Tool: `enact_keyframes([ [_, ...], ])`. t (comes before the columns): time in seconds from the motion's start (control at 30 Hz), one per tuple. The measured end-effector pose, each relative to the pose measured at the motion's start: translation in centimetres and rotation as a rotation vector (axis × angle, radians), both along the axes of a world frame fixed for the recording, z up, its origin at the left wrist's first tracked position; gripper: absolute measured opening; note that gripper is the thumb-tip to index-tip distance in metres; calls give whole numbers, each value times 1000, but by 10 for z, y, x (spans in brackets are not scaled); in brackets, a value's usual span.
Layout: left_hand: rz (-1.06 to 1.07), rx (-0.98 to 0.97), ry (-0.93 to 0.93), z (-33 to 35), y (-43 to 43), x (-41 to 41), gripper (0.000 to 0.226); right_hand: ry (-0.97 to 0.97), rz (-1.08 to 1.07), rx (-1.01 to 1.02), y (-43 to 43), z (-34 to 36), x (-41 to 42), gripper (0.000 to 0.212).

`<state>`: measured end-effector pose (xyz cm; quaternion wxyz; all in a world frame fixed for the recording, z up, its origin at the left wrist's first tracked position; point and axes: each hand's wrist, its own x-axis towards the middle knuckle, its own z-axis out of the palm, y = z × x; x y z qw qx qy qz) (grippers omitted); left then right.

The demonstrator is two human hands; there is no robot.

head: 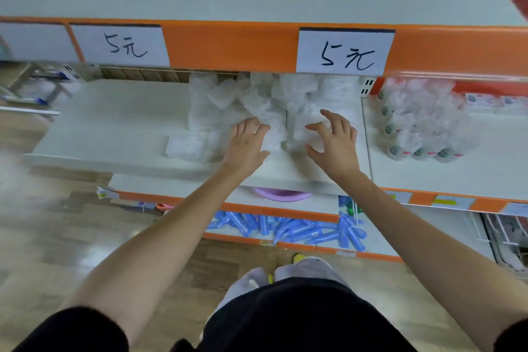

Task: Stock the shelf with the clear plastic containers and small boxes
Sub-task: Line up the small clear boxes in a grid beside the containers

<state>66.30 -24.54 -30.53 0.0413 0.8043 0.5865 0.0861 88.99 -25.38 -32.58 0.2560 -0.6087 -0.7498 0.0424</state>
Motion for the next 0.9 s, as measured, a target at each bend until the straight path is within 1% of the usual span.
enact_keyframes([
  [0.1,-41,-34,-65,-1,-2,-7,56,54,-15,-125,-5,4,-6,48],
  [0.2,-82,-53,-106,-2,1,-10,54,85,-28,-169,-6,13,-4,45],
  [0.27,-95,-70,-131,-1,5,-8,52,69,-29,-197,-5,19,-2,44],
  [0.37,-76,-101,-200,0,11,-4,44,36,-49,-226,-4,28,-1,44],
  [0.47,-79,-120,-272,2,14,-4,42,20,-87,-184,-7,36,-3,46],
  [0.67,-111,-77,-320,11,9,1,53,56,-111,-53,-29,35,8,47],
  [0.9,-125,-56,-360,23,-6,38,56,35,-115,-32,-49,37,45,46],
])
